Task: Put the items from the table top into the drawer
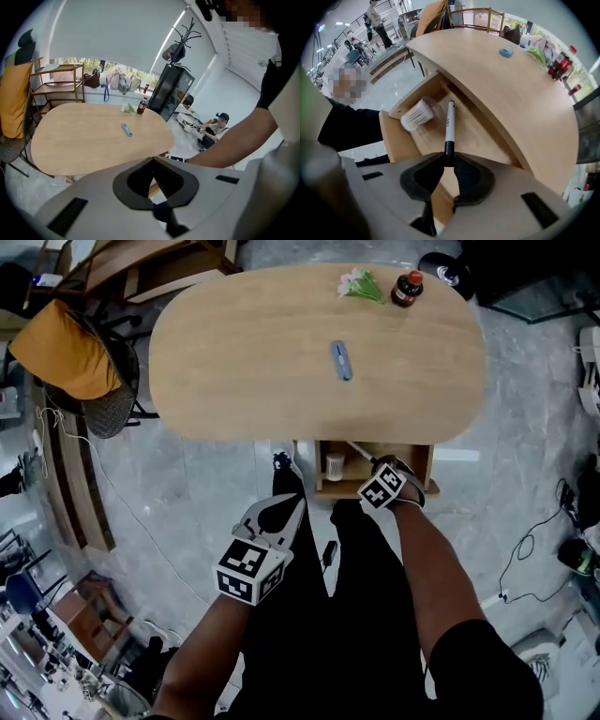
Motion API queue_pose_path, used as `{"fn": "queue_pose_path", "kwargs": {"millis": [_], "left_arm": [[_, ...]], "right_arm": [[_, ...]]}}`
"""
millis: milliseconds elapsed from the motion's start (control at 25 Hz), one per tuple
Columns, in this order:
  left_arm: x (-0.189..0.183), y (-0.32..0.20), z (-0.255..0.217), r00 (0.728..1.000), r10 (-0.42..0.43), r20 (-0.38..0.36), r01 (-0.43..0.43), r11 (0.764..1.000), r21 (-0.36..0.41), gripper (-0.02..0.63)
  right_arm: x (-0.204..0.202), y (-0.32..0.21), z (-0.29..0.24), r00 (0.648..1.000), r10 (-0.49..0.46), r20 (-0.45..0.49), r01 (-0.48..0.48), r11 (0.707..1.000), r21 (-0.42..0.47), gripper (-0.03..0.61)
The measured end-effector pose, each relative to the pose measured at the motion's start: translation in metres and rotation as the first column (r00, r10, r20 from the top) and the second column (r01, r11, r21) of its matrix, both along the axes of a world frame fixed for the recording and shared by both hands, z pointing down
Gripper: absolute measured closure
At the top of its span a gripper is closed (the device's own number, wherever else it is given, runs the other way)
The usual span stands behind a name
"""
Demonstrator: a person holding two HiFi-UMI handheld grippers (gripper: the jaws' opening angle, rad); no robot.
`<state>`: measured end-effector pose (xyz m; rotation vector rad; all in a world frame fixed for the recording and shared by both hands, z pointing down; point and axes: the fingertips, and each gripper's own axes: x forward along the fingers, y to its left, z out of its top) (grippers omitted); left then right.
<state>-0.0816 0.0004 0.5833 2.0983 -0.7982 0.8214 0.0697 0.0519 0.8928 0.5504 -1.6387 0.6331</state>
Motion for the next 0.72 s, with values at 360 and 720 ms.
{"fn": "queue_pose_path", "kwargs": {"millis": [360, 720], "left_arm": [[-0.022, 0.011, 0.023, 0.998, -0.054, 0.039, 0.055, 0.998, -0.025, 0.612], [-0.024, 0.005, 0.026, 0.997, -0.073, 0.033, 0.074, 0.997, -0.019, 0.612]], "right_arm": [[-0.022, -0.017, 0.038, 0.999, -0.035, 0.008, 0.035, 0.999, 0.032, 0.518], [-0.023, -0.018, 0.045, 1.0, -0.025, 0.013, 0.025, 1.0, -0.002, 0.446]]}}
